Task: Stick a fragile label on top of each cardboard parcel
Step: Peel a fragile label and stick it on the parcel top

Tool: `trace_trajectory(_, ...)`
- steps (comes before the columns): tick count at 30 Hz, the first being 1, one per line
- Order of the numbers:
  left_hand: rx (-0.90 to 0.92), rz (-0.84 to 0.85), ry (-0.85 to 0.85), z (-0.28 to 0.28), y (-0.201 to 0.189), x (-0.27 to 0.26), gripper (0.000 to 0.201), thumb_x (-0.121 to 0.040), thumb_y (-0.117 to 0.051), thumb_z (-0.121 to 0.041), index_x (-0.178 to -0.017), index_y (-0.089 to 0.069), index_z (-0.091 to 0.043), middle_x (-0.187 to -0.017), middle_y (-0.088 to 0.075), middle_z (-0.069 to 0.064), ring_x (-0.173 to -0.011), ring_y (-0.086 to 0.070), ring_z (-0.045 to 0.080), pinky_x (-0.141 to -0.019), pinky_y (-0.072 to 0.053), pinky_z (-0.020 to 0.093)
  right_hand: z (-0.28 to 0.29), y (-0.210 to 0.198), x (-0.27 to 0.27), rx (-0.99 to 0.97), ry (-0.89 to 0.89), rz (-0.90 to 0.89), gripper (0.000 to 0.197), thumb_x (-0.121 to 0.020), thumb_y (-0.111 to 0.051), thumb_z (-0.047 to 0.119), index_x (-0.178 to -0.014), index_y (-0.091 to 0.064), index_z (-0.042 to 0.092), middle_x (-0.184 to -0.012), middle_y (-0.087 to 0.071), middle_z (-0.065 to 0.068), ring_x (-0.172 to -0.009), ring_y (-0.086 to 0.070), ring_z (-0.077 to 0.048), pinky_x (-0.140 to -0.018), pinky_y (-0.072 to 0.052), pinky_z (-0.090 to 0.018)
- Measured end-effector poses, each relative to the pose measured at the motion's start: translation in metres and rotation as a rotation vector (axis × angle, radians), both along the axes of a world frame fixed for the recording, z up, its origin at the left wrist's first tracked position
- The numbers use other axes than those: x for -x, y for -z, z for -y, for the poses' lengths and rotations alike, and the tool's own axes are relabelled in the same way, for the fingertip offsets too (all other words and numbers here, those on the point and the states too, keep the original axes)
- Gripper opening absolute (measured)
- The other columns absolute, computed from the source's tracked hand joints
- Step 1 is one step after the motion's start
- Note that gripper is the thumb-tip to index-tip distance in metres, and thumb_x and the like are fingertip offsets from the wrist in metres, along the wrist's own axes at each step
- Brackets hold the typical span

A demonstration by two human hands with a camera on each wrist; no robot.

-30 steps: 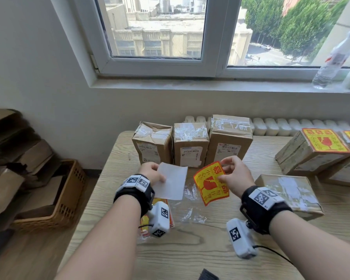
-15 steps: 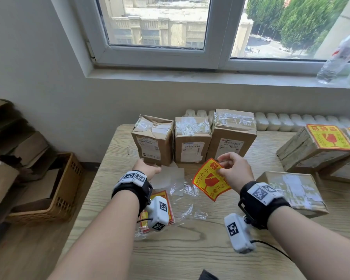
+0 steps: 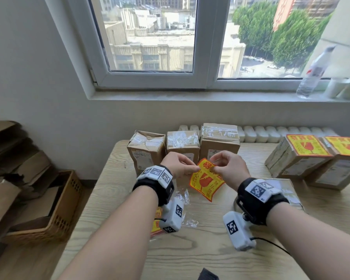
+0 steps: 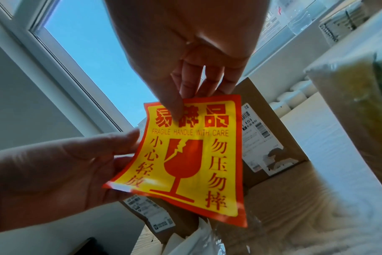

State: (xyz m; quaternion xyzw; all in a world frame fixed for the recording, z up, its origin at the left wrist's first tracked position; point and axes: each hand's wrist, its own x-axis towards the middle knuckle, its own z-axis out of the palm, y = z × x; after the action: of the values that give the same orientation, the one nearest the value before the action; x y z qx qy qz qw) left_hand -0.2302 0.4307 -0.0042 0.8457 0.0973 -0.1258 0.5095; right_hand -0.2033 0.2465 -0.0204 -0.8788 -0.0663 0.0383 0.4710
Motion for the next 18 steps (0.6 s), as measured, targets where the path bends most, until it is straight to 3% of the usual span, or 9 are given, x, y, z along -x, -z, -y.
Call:
trace_trajectory(3,0.018,0.028,-0.034,0.019,-0.012,0.003,0.015,-0.082,-0.074,-0.013,-0.094,-0.071,-0.003,-0.073,-0.065,0.001,-0.058,-0.057,0.005,-0.04,-0.041,0.01,0.013,-0.014,0.003,-0.009,-0.034,0.037,0.028,-0.074,-0.073,0.003,-0.076,-0.064,0.029,-0.084,-0.07,0.007,-0.082,-0.067,-0.01,-0.077,-0.058,-0.033)
trace_trajectory(5,0.026,0.03,-0.04,0.028,-0.018,0.004,0.012,-0.084,-0.072,-0.014,-0.093,-0.07,-0.006,-0.077,-0.066,0.002,-0.06,-0.058,0.006,-0.045,-0.044,0.013,0.022,-0.022,0.005,-0.033,-0.04,0.065,0.028,-0.074,-0.072,0.002,-0.081,-0.064,0.028,-0.086,-0.07,0.008,-0.083,-0.067,-0.009,-0.076,-0.056,-0.028)
trace_trajectory(7,0.018,0.035,-0.06,0.036,-0.025,0.005,0.007,-0.085,-0.071,-0.016,-0.089,-0.068,-0.012,-0.081,-0.067,0.0,-0.065,-0.059,0.006,-0.055,-0.049,0.017,0.032,-0.028,0.008,-0.03,-0.027,0.088,0.031,-0.076,-0.072,0.002,-0.093,-0.063,0.025,-0.092,-0.067,0.009,-0.085,-0.063,-0.006,-0.072,-0.05,-0.017)
trace_trajectory(9,0.034,0.046,-0.091,0.044,-0.03,0.006,0.006,-0.086,-0.07,-0.016,-0.083,-0.065,-0.015,-0.084,-0.067,0.0,-0.071,-0.061,0.008,-0.064,-0.052,0.021,0.044,-0.034,0.009,-0.026,0.0,0.094,0.038,-0.077,-0.069,-0.001,-0.106,-0.061,0.022,-0.099,-0.062,0.01,-0.089,-0.06,-0.008,-0.069,-0.045,-0.013)
trace_trajectory(11,0.097,0.066,-0.137,0.053,-0.035,0.007,0.008,-0.087,-0.069,-0.014,-0.081,-0.063,-0.014,-0.083,-0.067,0.002,-0.071,-0.062,0.01,-0.061,-0.054,0.018,0.058,-0.039,0.009,-0.047,0.046,0.078,0.038,-0.078,-0.067,-0.003,-0.106,-0.057,0.021,-0.101,-0.06,0.008,-0.094,-0.06,-0.011,-0.074,-0.049,-0.019)
trace_trajectory(14,0.194,0.106,-0.211,0.067,-0.041,0.008,0.013,-0.087,-0.069,-0.013,-0.098,-0.065,-0.006,-0.089,-0.069,0.008,-0.072,-0.063,0.015,-0.055,-0.054,0.014,0.084,-0.043,0.004,-0.052,0.142,0.054,0.023,-0.081,-0.066,0.004,-0.085,-0.051,0.02,-0.092,-0.062,0.002,-0.09,-0.063,-0.017,-0.075,-0.051,-0.03)
trace_trajectory(18,0.326,0.126,-0.303,0.089,-0.039,0.003,0.018,-0.082,-0.074,-0.008,-0.093,-0.059,-0.01,-0.094,-0.067,0.011,-0.073,-0.065,0.017,-0.069,-0.058,0.029,0.114,-0.043,0.004,-0.146,0.105,-0.074,0.027,-0.077,-0.067,-0.003,-0.069,-0.049,0.015,-0.083,-0.069,-0.008,-0.086,-0.069,-0.028,-0.08,-0.056,-0.047)
